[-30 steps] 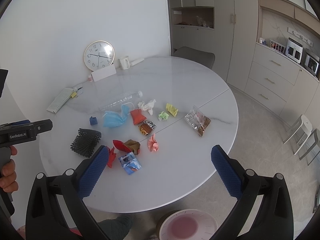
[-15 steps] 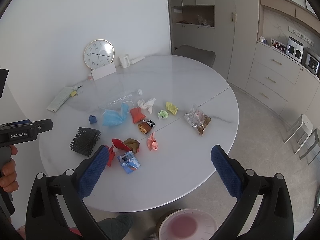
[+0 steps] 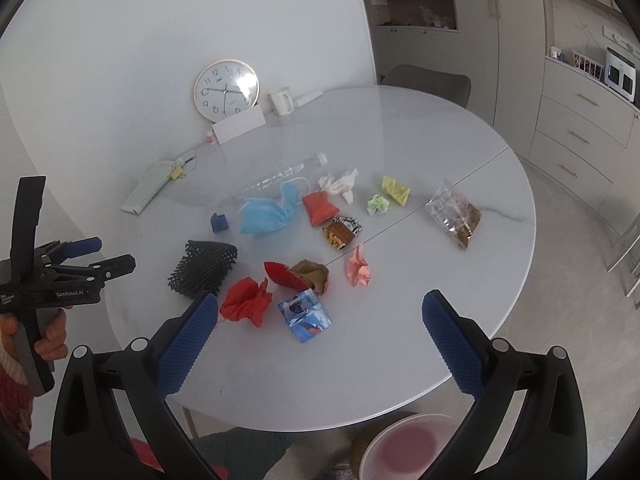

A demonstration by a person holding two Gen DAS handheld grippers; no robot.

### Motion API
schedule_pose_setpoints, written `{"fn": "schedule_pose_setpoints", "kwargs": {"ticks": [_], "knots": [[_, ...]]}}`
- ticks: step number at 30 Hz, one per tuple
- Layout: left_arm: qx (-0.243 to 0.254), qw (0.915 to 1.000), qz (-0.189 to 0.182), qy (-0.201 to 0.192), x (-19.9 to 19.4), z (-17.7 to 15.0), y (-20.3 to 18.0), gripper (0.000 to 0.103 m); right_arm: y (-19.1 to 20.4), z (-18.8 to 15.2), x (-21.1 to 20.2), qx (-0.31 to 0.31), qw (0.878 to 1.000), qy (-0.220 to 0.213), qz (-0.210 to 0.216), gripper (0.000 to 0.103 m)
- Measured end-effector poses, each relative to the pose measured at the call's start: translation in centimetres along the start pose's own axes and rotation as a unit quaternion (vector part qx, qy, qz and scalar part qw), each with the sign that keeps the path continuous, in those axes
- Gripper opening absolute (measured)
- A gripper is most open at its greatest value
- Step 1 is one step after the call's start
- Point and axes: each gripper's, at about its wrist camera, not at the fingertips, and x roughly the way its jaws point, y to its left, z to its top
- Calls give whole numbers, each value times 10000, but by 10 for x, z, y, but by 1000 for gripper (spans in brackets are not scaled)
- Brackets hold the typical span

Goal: Collect trash
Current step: 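Reach the left gripper to the black foam mesh and close on it, then lift the black mesh with the left gripper while the right gripper grasps the red tissue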

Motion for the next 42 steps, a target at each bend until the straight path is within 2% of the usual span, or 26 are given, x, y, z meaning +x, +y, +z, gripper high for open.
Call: {"fn": "schedule_pose_setpoints", "kwargs": {"ticks": [3, 6, 8, 10, 11, 13, 15, 19, 20, 22, 24, 26, 29, 31, 33, 34, 35, 36, 39, 42], "knots": [[397, 9986, -140, 312, 37, -1, 14, 96, 17, -3, 27, -85, 9994, 294, -140, 101], [821, 9951, -182, 522, 74, 5, 21, 96, 30, -7, 54, 88, 9984, 562, 24, 101], [1254, 9899, -315, 580, 96, 9, 22, 96, 41, -11, 73, 212, 9967, 770, 144, 101], [1902, 9797, -361, 530, 109, 11, 18, 96, 53, -15, 92, 234, 9947, 990, 137, 101], [2299, 9711, -396, 494, 115, 11, 15, 96, 59, -16, 101, 223, 9936, 1107, 74, 101], [3122, 9473, -495, 517, 127, 10, 11, 96, 69, -18, 114, 209, 9917, 1269, -14, 101], [3870, 9185, -637, 510, 138, 8, 9, 96, 77, -20, 125, 256, 9896, 1414, -85, 101], [4784, 8716, -872, 628, 162, 2, 8, 96, 86, -21, 142, 571, 9842, 1665, -171, 101], [4927, 8630, -915, 634, 168, 0, 8, 96, 87, -21, 146, 676, 9826, 1719, -190, 101], [5082, 8527, -1022, 645, 178, -3, 6, 96, 90, -20, 152, 875, 9794, 1811, -184, 101], [5092, 8506, -1134, 659, 185, -3, 6, 92, 92, -21, 158, 1028, 9767, 1872, -203, 101], [4988, 8530, -1374, 679, 188, -1, 8, 88, 94, -21, 161, 1160, 9741, 1927, -228, 101], [4773, 8541, -1842, 934, 191, 6, 14, 67, 93, -22, 166, 1410, 9697, 1984, -224, 101], [4613, 8583, -2033, 960, 191, 7, 20, 58, 90, -24, 170, 1631, 9657, 2014, -161, 101], [4457, 8596, -2254, 1078, 192, 11, 26, 36, 88, -25, 175, 1842, 9611, 2055, -90, 101], [4309, 8654, -2299, 1118, 193, 15, 30, 32, 88, -26, 178, 1923, 9592, 2072, -64, 101], [4160, 8719, -2312, 1151, 195, 19, 34, 16, 88, -26, 181, 1983, 9574, 2098, -61, 101], [3957, 8788, -2375, 1215, 198, 25, 39, 10, 89, -26, 184, 1998, 9562, 2137, -77, 101], [3281, 8940, -2653, 1509, 215, 39, 59, 5, 94, -23, 193, 1919, 9551, 2253, -135, 101], [3028, 8976, -2762, 1624, 219, 43, 67, 5, 98, -21, 199, 1879, 9539, 2336, -144, 101]]}}
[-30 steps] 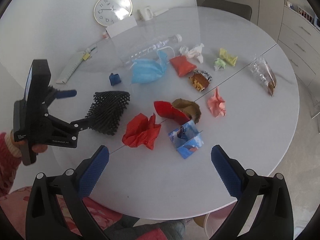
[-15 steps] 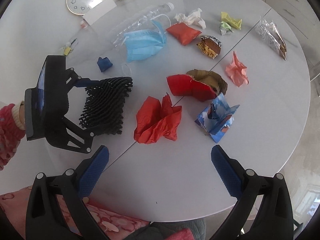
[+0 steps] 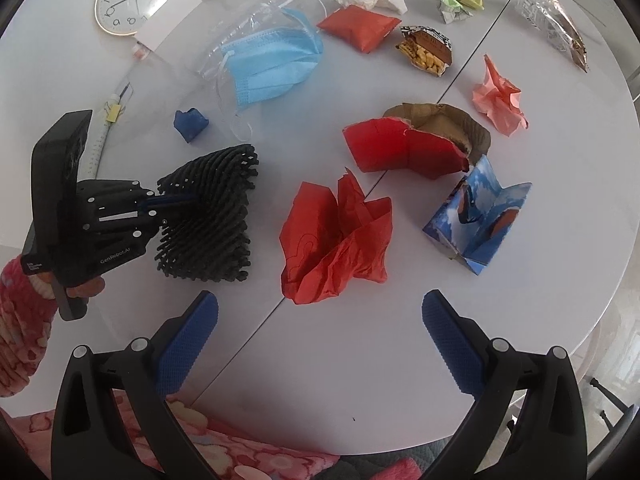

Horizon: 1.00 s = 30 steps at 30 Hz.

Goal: Collect trash
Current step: 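Lift the black mesh with the left gripper while the right gripper grasps the red tissue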

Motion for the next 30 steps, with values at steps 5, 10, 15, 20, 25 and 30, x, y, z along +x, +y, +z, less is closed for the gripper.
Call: {"fn": "schedule_pose_setpoints", "kwargs": {"ticks": [5, 10, 15, 20, 25, 30], "knots": [[340, 9993, 149, -35, -11, 11, -2, 49, 3, 1, 2, 23, 10000, 56, 1, 101], [1148, 9928, 213, -283, -29, 27, -8, 92, 2, 1, 2, 89, 9999, 85, -49, 101], [1861, 9817, -256, 322, -11, 39, -13, 93, -3, -2, 1, 218, 9997, 75, -59, 101], [2374, 9678, -301, 787, 23, 43, -28, 90, -13, -9, -3, 365, 9993, 36, -63, 101], [2394, 9669, -108, 874, 34, 44, -37, 64, -18, -12, -6, 476, 9989, -2, -44, 101], [2106, 9754, 117, 641, 26, 45, -34, 23, -20, -12, -7, 456, 9990, -7, -15, 101]]}}
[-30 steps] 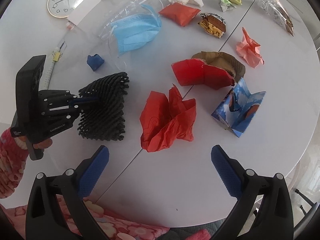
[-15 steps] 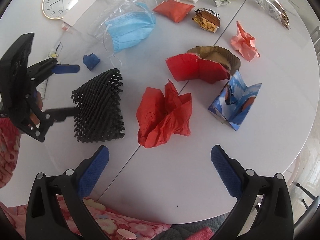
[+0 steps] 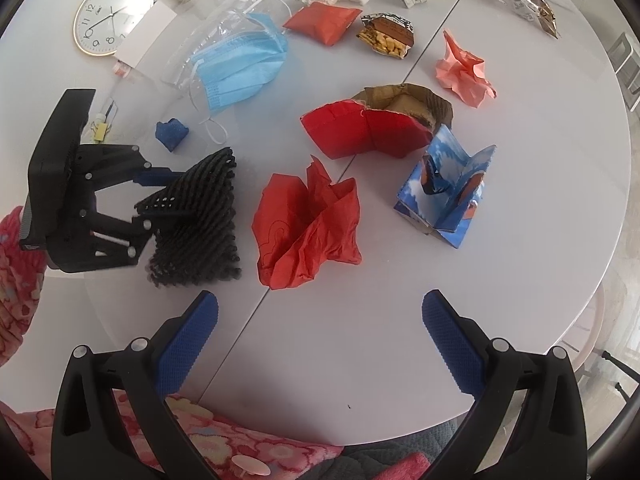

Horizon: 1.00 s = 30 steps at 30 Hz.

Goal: Collect trash
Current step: 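Lift the black mesh with the left gripper while the right gripper grasps the red tissue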

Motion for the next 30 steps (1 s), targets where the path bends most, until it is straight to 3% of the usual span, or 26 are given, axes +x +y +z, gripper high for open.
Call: {"fn": "schedule_pose_setpoints", "kwargs": {"ticks": [2, 7, 15, 22, 30], "knots": [[-165, 9998, -18, -69, -3, -5, 0, 14, 2, 2, 1, -58, 10000, 1, 10, 101], [-292, 9989, 235, -265, -8, -12, -9, 12, 10, 3, -1, -248, 9997, -9, -3, 101], [-904, 9934, 280, -649, -43, -32, -6, 12, 18, 5, -5, -444, 9990, -62, 16, 101], [-1817, 9766, 176, -1142, -71, -53, -1, 12, 28, 7, -1, -650, 9978, -92, 33, 101], [-2805, 9453, -46, -1662, -94, -75, 1, 12, 29, 5, -3, -635, 9976, -268, 70, 101]]}}
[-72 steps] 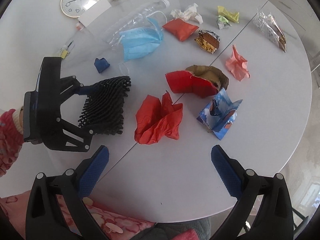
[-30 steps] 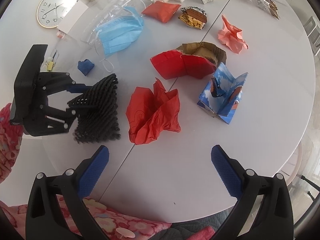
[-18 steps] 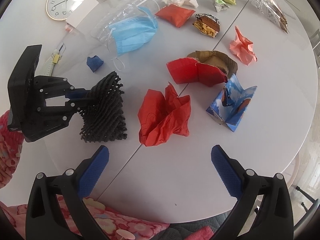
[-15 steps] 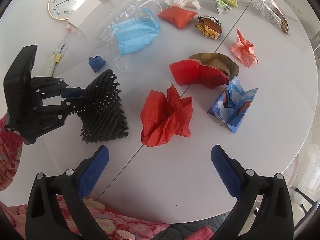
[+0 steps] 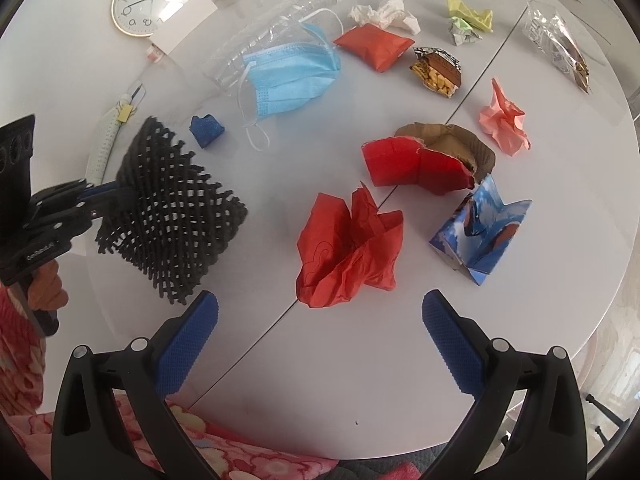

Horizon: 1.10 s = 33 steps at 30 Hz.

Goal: Collect trash
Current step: 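Lift the black mesh with the left gripper while the right gripper grasps the red tissue, then carry both items over the white bin and open both grippers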

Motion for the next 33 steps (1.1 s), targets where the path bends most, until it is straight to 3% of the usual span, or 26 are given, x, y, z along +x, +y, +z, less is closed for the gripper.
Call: {"fn": "schedule_pose_setpoints", "kwargs": {"ticks": [3, 8, 11, 12, 13, 20, 24, 29, 33], "knots": [[-288, 9993, 1, -242, -12, -2, -2, 12, -4, 1, 1, 97, 9999, -58, 6, 101], [-715, 9962, -75, -497, -23, -10, -9, 12, -2, 11, 18, -21, 9998, 2, -190, 90], [-731, 9961, -20, -502, -23, -16, -16, 12, 0, 15, 35, -177, 9987, 157, -451, 68], [-725, 9961, -3, -494, -23, -18, -18, 12, 1, 15, 40, -220, 9984, 210, -467, 54], [-710, 9963, 55, -488, -23, -20, -21, 12, 1, 15, 43, -256, 9983, 249, -463, 49], [-576, 9972, 100, -466, -22, -21, -48, 12, 1, 4, 15, -686, 9973, 40, -264, 44], [55, 9989, -128, -442, -14, -3, -103, 12, -27, -20, -41, -723, 9964, -338, -273, 44], [809, 9947, -581, -242, 22, 31, -194, 12, -116, -64, -106, -15, 9937, -674, -900, 45], [1308, 9865, -975, 162, 78, 57, -279, 12, -196, -102, -137, 698, 9845, -856, -1364, 46]]}}
